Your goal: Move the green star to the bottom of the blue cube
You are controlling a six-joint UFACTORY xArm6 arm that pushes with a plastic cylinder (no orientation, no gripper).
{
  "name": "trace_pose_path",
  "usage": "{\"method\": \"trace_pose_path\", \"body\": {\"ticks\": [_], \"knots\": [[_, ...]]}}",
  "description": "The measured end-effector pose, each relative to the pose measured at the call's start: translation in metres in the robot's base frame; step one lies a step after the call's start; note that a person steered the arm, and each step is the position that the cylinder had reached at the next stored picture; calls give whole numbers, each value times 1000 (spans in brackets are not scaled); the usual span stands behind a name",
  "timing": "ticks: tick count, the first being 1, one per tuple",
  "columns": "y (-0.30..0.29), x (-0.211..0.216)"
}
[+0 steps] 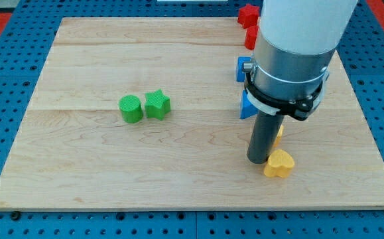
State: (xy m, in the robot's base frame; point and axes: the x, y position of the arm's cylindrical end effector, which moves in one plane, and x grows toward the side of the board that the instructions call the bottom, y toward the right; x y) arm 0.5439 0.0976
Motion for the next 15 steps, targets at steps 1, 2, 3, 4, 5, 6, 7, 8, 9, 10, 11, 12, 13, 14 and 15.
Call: {"method": "trace_pose_path", "body": {"ticks": [1,2,3,4,5,6,7,8,9,10,11,12,13,14,15], "knots": [[-49,-1],[-87,-24],[-96,-48],[-108,-51],[-117,-53],[-122,-53],[-131,-53],[-139,-58],[-152,-67],[-110,-92],[-113,-103],[-116,-139],[-138,-179],[-214,-170],[-192,-135]]}}
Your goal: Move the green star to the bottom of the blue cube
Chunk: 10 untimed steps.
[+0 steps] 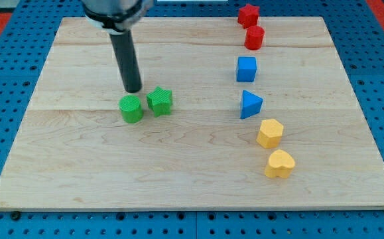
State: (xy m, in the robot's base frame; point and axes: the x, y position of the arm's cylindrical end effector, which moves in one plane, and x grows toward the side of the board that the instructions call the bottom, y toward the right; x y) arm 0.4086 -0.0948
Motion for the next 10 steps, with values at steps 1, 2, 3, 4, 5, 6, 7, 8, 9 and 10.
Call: {"method": "trace_pose_path", "body": {"ticks": [1,2,3,4,5,6,7,8,9,10], "knots": [[14,33],[2,51],[60,44],[96,22],[60,10],[38,9],[63,-14],[101,-13],[107,-12],[107,-10]]}}
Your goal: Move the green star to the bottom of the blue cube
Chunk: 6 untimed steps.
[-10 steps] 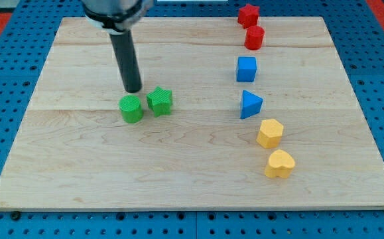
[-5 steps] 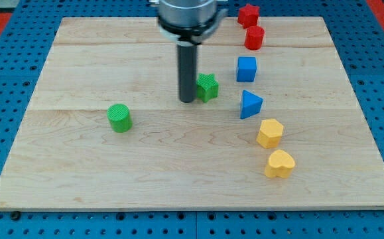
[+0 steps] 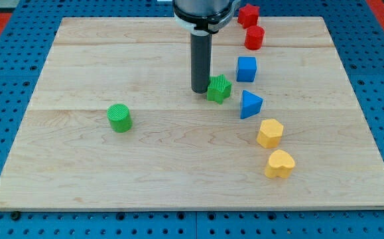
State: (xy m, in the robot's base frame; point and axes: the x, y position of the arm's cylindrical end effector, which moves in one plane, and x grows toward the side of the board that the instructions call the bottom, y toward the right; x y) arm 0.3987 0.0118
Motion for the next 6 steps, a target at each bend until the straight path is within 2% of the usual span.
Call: {"method": "trace_pose_path", "body": {"ticks": [2,4,6], "knots": [[5,24],[43,18],[45,17]]}}
